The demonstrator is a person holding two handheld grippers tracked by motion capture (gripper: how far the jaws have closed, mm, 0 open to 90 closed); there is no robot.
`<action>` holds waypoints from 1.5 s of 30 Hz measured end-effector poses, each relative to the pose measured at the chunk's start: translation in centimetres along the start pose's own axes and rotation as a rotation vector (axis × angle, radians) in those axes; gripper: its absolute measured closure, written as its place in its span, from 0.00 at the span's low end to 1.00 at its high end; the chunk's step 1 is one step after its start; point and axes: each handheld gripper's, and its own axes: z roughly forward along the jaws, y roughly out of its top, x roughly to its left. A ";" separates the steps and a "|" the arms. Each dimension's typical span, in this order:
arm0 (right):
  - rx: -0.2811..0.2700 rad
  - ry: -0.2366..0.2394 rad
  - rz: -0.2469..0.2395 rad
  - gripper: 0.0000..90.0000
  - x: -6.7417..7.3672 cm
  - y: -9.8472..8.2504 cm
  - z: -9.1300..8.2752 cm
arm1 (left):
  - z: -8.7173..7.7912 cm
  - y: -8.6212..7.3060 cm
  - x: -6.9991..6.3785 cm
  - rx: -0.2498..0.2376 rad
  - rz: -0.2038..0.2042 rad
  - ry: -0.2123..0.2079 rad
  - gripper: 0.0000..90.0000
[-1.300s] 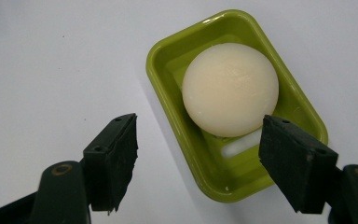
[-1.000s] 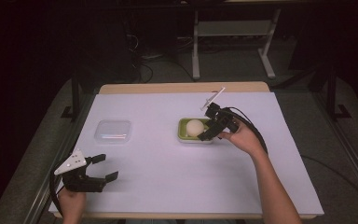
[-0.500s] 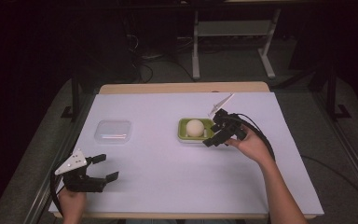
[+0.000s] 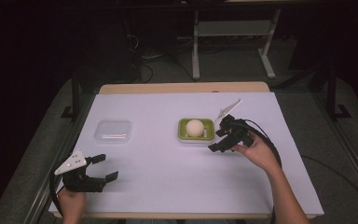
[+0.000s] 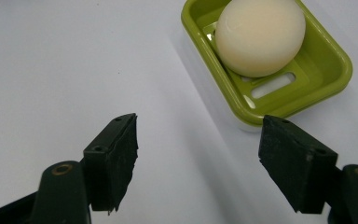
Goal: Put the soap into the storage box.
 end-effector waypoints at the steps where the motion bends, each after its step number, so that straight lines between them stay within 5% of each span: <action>1: -0.002 -0.001 -0.002 0.30 0.0 -0.2 -0.1 | 0.0 0.0 0.0 -0.001 0.000 -0.001 0.15; 45: -0.039 -0.011 0.061 0.29 3.2 -7.1 -1.6 | 0.1 0.0 -0.1 0.006 0.002 0.004 0.15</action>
